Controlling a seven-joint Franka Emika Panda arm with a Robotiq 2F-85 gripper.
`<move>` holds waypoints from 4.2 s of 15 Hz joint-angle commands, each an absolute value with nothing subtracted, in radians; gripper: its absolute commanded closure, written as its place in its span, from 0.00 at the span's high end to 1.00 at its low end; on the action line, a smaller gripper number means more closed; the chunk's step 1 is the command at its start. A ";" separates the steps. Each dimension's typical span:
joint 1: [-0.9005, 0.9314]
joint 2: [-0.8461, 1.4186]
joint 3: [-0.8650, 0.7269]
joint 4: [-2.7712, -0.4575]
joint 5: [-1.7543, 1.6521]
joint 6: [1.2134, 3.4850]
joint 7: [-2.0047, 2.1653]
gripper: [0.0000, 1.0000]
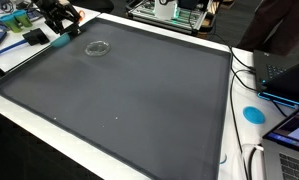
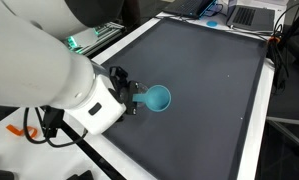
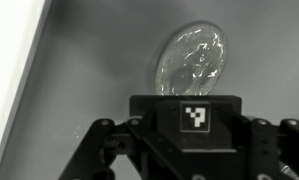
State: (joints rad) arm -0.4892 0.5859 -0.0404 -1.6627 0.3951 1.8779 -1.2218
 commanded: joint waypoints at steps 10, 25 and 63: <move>-0.485 0.418 -0.073 -1.954 0.522 2.033 -1.411 0.28; -0.408 0.162 -0.119 -2.264 0.563 2.238 -1.433 0.28; -0.138 -0.176 -0.143 -2.353 -0.175 2.200 -0.613 0.53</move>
State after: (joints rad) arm -0.1564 -0.1753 -0.1258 -2.3538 -0.1707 2.2026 -0.6166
